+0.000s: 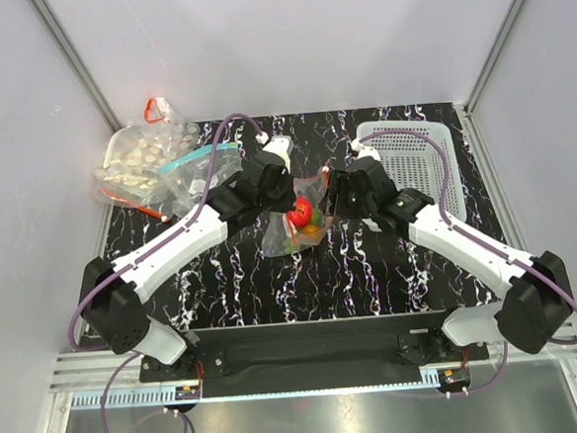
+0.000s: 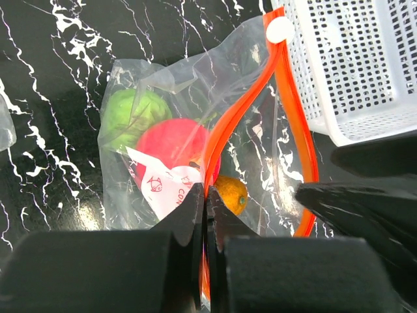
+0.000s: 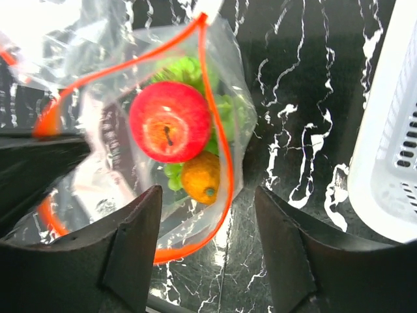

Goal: Place the food in the zip-top bag and seal the zipper
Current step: Adjust the zipper food storage bag at the center of the board.

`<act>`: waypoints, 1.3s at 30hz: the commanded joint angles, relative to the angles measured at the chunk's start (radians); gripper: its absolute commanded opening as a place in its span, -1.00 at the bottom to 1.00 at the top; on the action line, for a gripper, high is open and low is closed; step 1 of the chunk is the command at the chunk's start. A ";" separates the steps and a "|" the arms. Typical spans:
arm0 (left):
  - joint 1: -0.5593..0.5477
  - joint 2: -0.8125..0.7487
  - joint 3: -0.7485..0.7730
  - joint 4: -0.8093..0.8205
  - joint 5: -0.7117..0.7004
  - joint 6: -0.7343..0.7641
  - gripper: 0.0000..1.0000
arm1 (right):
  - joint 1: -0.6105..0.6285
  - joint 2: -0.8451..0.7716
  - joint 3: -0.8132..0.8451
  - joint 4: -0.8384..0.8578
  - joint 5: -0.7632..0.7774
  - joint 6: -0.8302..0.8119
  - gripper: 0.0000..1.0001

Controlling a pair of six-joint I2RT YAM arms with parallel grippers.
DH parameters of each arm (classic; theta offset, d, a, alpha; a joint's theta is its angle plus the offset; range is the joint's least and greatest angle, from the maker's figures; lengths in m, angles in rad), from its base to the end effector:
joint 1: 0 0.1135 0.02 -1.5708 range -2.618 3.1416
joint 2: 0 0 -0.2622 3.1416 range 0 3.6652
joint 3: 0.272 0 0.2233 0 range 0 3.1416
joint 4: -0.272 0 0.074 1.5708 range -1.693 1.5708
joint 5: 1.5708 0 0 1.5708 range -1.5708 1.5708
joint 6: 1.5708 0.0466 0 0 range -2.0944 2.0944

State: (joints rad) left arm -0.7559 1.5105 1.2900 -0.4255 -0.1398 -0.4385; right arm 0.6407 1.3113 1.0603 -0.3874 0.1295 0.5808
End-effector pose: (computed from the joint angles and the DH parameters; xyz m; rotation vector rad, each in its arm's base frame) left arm 0.2396 -0.2169 0.3144 0.2787 2.2394 -0.5016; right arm 0.2221 0.1581 0.3000 0.0060 2.2556 0.5308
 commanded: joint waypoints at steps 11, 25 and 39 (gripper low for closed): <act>0.007 -0.061 0.017 0.021 -0.024 -0.002 -1.00 | 0.005 0.117 0.119 -0.030 0.002 0.045 -0.94; 0.056 -0.162 -0.078 0.030 0.032 -0.060 -1.00 | 0.128 0.131 0.419 -0.209 0.010 -0.068 -1.00; 0.067 -0.217 -0.101 0.011 0.134 -0.074 -1.00 | 0.063 0.032 0.205 -0.165 -0.050 -0.025 -1.00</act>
State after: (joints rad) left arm -0.6876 1.2381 1.2301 -0.4892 -0.0902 -0.4892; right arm 0.7059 1.4075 1.2667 -0.5957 0.1364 0.5503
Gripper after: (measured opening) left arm 0.019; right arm 0.012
